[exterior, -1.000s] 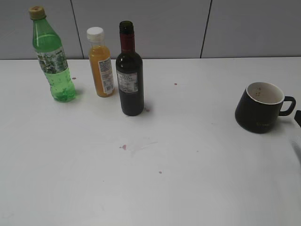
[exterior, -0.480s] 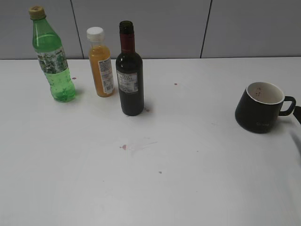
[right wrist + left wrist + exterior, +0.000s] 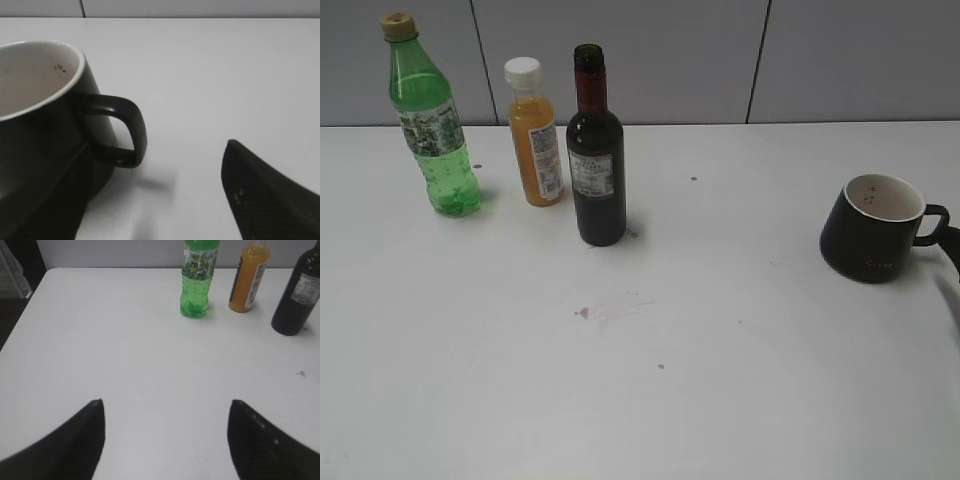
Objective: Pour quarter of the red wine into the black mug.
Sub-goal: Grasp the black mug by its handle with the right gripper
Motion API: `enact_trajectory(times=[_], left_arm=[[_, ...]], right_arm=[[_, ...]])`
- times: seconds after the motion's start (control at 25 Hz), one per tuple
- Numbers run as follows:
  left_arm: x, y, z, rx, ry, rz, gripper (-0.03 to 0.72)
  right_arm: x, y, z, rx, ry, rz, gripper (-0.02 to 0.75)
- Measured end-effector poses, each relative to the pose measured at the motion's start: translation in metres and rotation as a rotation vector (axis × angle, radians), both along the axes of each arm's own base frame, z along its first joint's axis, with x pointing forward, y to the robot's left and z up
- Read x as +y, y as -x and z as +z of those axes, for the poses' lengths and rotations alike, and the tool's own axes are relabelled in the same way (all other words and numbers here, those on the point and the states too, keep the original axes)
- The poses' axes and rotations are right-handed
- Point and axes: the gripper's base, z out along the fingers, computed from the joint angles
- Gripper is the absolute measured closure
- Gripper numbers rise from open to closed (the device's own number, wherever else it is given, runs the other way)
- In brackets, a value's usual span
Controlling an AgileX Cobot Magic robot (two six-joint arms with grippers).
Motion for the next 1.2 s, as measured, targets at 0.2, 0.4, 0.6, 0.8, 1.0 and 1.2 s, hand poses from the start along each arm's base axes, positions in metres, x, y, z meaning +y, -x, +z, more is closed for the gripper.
enact_trajectory(times=[0.2, 0.4, 0.6, 0.8, 1.0, 1.2], left_arm=[[0.000, 0.000, 0.000, 0.000, 0.000, 0.000, 0.117], [0.000, 0.000, 0.000, 0.000, 0.000, 0.000, 0.117], [0.000, 0.000, 0.000, 0.000, 0.000, 0.000, 0.117], [0.000, 0.000, 0.000, 0.000, 0.000, 0.000, 0.117], [0.000, 0.000, 0.000, 0.000, 0.000, 0.000, 0.117], [0.000, 0.000, 0.000, 0.000, 0.000, 0.000, 0.117]], right_arm=[[-0.001, -0.001, -0.001, 0.000, 0.000, -0.002, 0.130], [0.004, -0.004, -0.009, 0.025, -0.014, -0.007, 0.130], [0.011, -0.014, -0.012, 0.019, -0.015, -0.001, 0.130], [0.009, -0.017, -0.013, 0.016, -0.013, -0.018, 0.130], [0.007, -0.021, -0.012, 0.004, -0.007, -0.028, 0.130], [0.005, -0.027, -0.017, 0.003, -0.005, -0.026, 0.130]])
